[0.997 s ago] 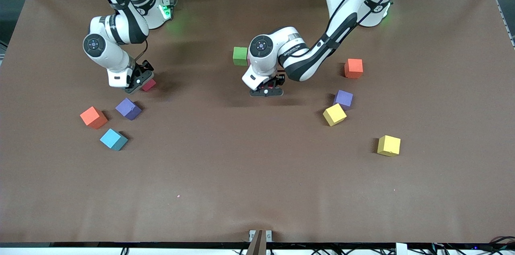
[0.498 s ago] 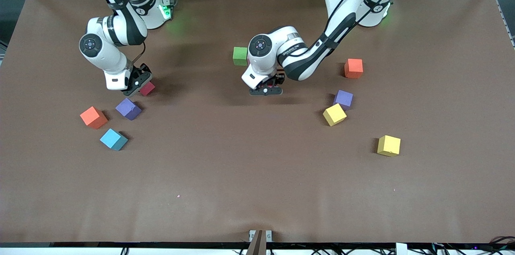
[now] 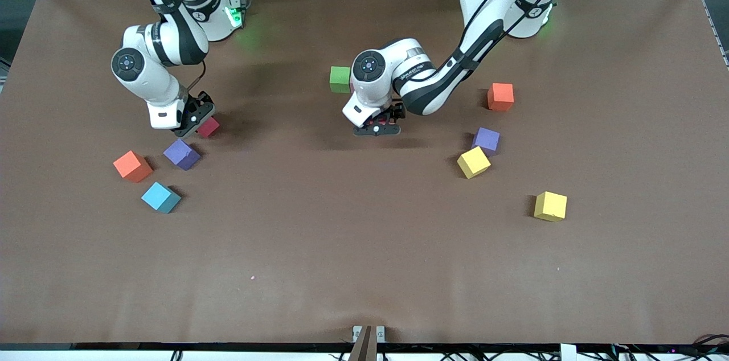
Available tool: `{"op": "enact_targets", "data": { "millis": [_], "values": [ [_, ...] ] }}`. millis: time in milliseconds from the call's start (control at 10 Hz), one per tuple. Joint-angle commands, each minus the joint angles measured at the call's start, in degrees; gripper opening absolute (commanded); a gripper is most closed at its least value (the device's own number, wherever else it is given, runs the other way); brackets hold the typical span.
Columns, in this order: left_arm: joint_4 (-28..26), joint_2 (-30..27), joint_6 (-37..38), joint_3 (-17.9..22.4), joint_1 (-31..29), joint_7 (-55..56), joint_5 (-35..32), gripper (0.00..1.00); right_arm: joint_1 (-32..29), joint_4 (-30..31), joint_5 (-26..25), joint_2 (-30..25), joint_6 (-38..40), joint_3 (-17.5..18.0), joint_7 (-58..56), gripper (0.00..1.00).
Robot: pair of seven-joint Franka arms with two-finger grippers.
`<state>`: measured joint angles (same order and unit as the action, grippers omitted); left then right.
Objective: Form number 2 with 11 blocks
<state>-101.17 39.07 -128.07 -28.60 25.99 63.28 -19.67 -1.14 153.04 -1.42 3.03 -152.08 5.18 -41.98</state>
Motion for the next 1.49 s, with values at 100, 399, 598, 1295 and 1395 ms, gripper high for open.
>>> {"op": "enact_targets", "data": {
  "millis": [100,399,598,1295,1395],
  "values": [
    [-0.2,-4.6,2.1,0.4,-0.9,1.2,0.2,1.00,-0.2,0.0,-0.7,-0.7,0.6,0.4,0.1,0.16],
    [0.1,-9.3,2.6,0.2,-6.6,1.3,1.0,1.00,0.2,-0.1,-0.7,-0.8,0.6,0.7,0.2,0.16],
    [0.2,-10.7,3.0,0.2,-11.1,1.1,1.0,1.00,0.3,-0.1,-0.7,-0.9,0.7,0.8,0.2,0.16],
    [-4.6,-12.6,5.4,0.1,-26.9,-9.6,0.9,1.00,2.0,-0.9,-0.7,-1.4,1.3,1.0,-0.2,0.14],
    [-5.4,-12.5,4.1,0.0,-28.2,-10.9,0.9,1.00,2.7,-2.1,-0.8,-1.4,1.3,1.1,-0.5,0.14]
  ]
}}
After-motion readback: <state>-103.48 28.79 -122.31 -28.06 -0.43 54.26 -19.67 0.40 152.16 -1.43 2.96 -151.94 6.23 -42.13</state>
